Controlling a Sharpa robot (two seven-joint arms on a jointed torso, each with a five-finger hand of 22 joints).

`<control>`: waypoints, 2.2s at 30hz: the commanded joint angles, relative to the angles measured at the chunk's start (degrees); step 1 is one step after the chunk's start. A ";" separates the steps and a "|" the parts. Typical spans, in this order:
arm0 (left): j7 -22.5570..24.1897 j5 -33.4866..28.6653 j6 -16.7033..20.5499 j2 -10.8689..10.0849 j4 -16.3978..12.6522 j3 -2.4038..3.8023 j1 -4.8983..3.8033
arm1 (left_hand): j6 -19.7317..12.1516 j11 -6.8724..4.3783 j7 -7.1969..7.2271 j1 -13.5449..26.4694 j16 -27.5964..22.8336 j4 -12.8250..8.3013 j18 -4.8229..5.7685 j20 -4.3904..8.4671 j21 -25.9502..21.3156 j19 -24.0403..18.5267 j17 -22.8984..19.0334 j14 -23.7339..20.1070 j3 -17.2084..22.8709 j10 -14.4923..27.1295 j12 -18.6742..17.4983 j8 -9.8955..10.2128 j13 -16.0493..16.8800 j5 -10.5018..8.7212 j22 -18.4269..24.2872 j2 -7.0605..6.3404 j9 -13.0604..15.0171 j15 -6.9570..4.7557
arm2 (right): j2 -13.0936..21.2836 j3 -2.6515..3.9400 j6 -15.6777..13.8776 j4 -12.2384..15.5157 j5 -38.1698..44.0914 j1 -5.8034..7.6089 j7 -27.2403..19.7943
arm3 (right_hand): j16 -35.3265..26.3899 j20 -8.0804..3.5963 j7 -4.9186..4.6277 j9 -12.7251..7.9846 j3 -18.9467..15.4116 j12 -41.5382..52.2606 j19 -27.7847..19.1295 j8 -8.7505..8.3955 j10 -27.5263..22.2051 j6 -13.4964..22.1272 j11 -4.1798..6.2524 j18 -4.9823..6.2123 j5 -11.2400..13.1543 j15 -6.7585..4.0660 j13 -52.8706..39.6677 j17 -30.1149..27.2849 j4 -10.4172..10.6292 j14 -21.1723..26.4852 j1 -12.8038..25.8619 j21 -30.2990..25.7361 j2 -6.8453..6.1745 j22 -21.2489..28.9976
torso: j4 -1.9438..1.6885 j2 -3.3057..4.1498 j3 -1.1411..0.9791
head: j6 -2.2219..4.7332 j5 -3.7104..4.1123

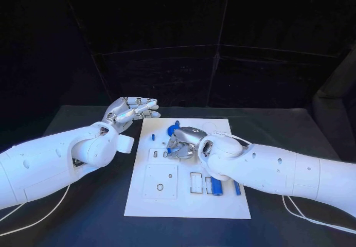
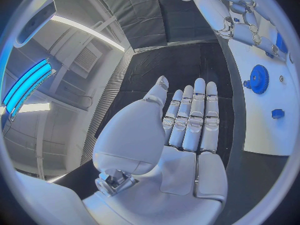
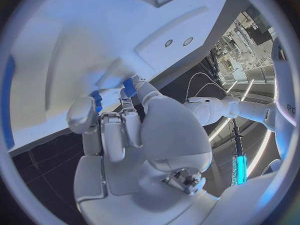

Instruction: Assemble the parts on the task board

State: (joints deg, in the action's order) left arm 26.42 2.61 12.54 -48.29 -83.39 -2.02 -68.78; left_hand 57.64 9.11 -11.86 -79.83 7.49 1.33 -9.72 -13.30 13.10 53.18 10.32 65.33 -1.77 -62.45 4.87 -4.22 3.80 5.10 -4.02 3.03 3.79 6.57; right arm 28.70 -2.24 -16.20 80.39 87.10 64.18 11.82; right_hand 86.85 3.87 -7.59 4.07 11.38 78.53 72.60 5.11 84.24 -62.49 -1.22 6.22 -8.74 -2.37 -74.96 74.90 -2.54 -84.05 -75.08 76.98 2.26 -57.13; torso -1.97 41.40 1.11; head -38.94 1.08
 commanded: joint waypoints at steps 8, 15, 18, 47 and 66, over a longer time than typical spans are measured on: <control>0.17 0.14 -0.51 0.09 -0.01 0.06 -0.10 | 0.13 -0.14 -0.17 -0.22 -0.27 -0.42 -0.88 0.07 -0.28 0.51 0.09 0.46 0.02 -0.35 -0.31 0.24 -0.07 -0.24 0.07 0.31 -0.07 -0.02 | 0.09 -0.01 3.41 0.05 1.84 0.02 0.84 | -0.19 -0.16 1.47 -0.11 0.47 -0.55 -0.28 0.00 0.39 -2.01 -0.07 0.10 -0.12 -0.27 -6.19 6.90 -0.24 -4.30 0.72 -0.40 -0.78 0.08 | -0.01 0.02 0.02 | -0.12 -0.42; 0.14 0.14 -0.51 0.13 0.04 0.05 -0.10 | 0.13 -0.14 -0.17 -0.22 -0.27 -0.42 -0.88 0.07 -0.28 0.51 0.09 0.46 0.02 -0.35 -0.31 0.24 -0.07 -0.24 0.07 0.31 -0.07 -0.02 | 0.11 -0.02 4.96 0.18 2.41 0.02 1.27 | -0.24 -0.05 1.25 -0.18 0.53 -1.02 -0.40 -0.38 0.16 -1.68 -0.25 0.12 0.16 -0.13 -5.89 6.82 -0.34 -4.29 1.30 -0.52 -1.66 0.26 | 0.02 0.00 -0.03 | -0.14 -0.54; 0.12 0.14 -0.51 0.13 0.05 0.05 -0.10 | 0.13 -0.14 -0.17 -0.22 -0.27 -0.42 -0.88 0.07 -0.28 0.51 0.09 0.46 0.02 -0.35 -0.31 0.24 -0.07 -0.24 0.07 0.31 -0.07 -0.02 | 0.13 -0.03 5.40 0.27 2.71 0.02 1.50 | -0.29 0.05 1.04 -0.24 0.39 -1.61 -0.47 -0.70 -0.13 -1.29 -0.42 0.13 0.16 0.01 -5.49 6.72 -0.27 -4.26 1.88 -0.60 -2.33 0.37 | 0.02 0.03 -0.01 | -0.21 -0.55; 0.06 0.14 -0.60 -0.01 -0.05 0.05 -0.10 | 0.03 -0.08 -0.23 -0.22 -0.37 -0.54 -0.87 0.06 -0.34 0.52 0.13 0.46 0.02 -0.27 -0.43 0.32 -0.09 -0.25 0.08 0.28 -0.09 0.00 | 0.39 -0.04 -3.79 1.09 4.35 -0.04 3.57 | -0.74 1.05 -0.20 -0.42 -5.86 -5.82 -1.11 -1.54 -2.30 4.04 -1.64 0.35 -1.31 1.07 -2.37 6.03 3.50 -4.08 8.13 -1.53 -8.21 1.70 | 0.11 -0.01 0.00 | 0.15 -0.52; -3.11 8.45 -3.25 -0.24 0.89 0.06 -0.10 | 5.43 -6.52 4.46 1.89 23.36 -0.33 -0.90 7.90 12.91 20.45 18.41 21.49 -0.16 -14.32 4.76 -1.15 2.89 -0.44 -6.06 1.23 0.45 -7.63 | 11.44 0.06 -5.86 10.36 -14.65 3.25 -19.34 | -2.72 1.55 -0.63 -0.18 -14.75 -9.13 -4.13 -1.06 -4.45 5.57 -2.04 1.30 -1.28 1.47 0.33 2.75 6.24 -3.14 -0.19 -4.67 -6.31 7.17 | 0.22 -0.12 -0.09 | 1.02 -0.63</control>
State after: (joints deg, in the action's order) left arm 25.27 6.16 11.85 -48.54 -82.57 -2.02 -68.78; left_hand 63.08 2.96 -7.81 -78.26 28.25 0.77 -9.70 -5.77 25.24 72.68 27.53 83.69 -2.01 -76.00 9.27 -5.13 6.47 4.85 -9.71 4.33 4.18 -0.53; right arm 39.68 -2.30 -23.48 90.24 82.69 66.86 0.62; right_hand 84.34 5.39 -8.41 3.83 -3.39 69.77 68.77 3.78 80.09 -56.67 -3.24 6.80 -9.86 -1.12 -74.77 74.92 3.96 -84.04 -74.82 72.57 -4.19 -50.39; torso -1.81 41.29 1.05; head -38.12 0.35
